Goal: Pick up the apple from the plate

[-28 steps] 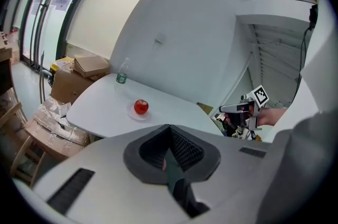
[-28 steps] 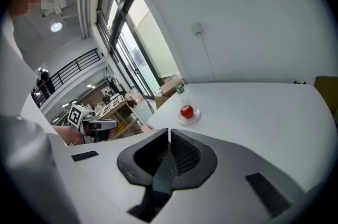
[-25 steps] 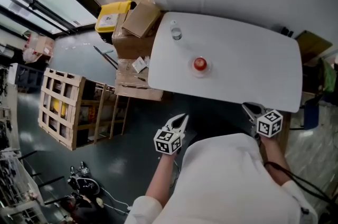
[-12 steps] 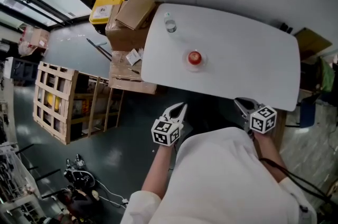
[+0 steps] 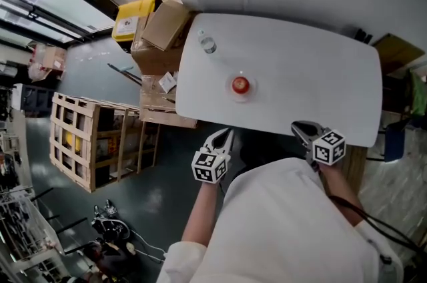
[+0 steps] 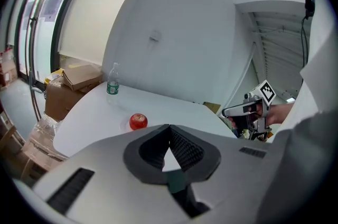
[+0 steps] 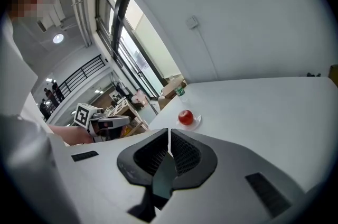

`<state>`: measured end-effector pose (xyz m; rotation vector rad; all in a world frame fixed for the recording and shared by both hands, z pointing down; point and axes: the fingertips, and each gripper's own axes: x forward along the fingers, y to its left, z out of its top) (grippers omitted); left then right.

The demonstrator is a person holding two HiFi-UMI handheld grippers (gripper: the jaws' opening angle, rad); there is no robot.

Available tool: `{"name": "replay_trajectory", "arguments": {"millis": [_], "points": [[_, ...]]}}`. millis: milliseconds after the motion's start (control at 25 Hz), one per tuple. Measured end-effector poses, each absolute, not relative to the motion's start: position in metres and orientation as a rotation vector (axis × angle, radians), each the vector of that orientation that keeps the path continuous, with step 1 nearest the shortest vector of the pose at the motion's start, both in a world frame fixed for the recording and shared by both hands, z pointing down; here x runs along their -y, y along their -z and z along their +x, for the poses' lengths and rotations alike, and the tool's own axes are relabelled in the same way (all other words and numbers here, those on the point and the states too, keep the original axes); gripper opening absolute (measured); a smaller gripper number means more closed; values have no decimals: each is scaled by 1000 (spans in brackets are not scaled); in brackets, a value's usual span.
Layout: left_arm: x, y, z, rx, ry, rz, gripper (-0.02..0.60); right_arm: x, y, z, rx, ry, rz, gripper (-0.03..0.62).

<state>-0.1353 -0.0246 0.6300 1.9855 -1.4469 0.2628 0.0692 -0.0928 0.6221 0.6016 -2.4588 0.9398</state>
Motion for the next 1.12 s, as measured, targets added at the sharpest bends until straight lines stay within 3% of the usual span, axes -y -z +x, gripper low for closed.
{"name": "replay_trajectory", "arguments": {"millis": [600,960,1120], "points": [[123,-660,-126,1437,-374,1970,31,152,-644,84,2421,-1056,549,38],[159,-693,-127,1485,-482,1878,150,181,-653,96,2414,-1075,511,38],[172,-708,-130,1492,-530,1843,175,186,-656,100,2406,-1102,534,38]]}}
